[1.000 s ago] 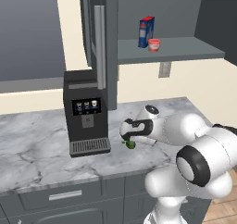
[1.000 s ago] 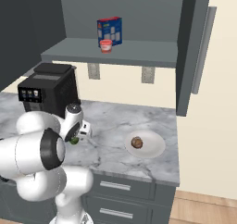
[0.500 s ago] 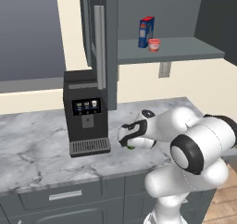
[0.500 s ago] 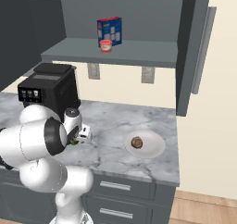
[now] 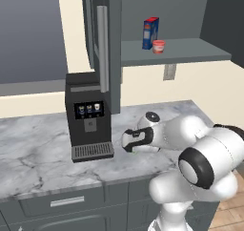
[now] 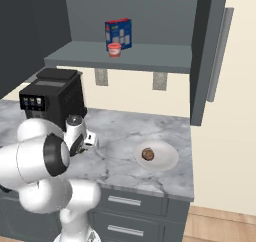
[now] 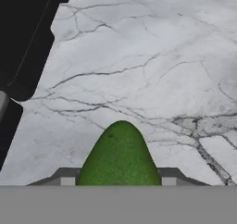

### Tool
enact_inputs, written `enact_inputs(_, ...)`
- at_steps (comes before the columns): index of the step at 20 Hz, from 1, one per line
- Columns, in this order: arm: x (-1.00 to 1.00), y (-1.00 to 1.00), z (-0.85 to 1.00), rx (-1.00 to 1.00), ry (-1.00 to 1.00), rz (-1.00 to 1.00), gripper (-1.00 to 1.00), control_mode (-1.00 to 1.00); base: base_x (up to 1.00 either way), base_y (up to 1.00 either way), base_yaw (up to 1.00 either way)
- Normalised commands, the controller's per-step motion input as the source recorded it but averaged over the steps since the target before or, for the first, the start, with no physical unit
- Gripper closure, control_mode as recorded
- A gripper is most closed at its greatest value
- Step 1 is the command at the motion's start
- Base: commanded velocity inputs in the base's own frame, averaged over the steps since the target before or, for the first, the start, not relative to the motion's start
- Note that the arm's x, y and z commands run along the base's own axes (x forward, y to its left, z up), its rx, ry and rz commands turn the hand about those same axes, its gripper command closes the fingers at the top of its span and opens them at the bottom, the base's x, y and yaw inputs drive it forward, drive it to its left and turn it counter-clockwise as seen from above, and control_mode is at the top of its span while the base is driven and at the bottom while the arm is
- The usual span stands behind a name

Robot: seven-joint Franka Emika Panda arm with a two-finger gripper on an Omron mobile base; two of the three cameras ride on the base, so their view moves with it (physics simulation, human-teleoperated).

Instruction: Pick the avocado and bread from the counter and place them on the plate. Then pick the jam from the cabinet and place it next to the plate. Lastly close the cabinet door.

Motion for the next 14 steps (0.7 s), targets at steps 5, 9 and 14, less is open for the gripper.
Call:
enact_inputs(5,-0.4,-0.33,0.87,0.02,-0.1,0.0,1.0,-1.0,0.0,0.0,0.0)
enact_inputs(9,-0.33,-0.58,1.0,0.02,0.12,-0.04,1.0,-1.0,0.0,0.0,0.0)
enact_inputs(14,-0.33,-0.97,0.55,0.0,0.22,-0.19,1.0,-1.0,0.0,0.0,0.0)
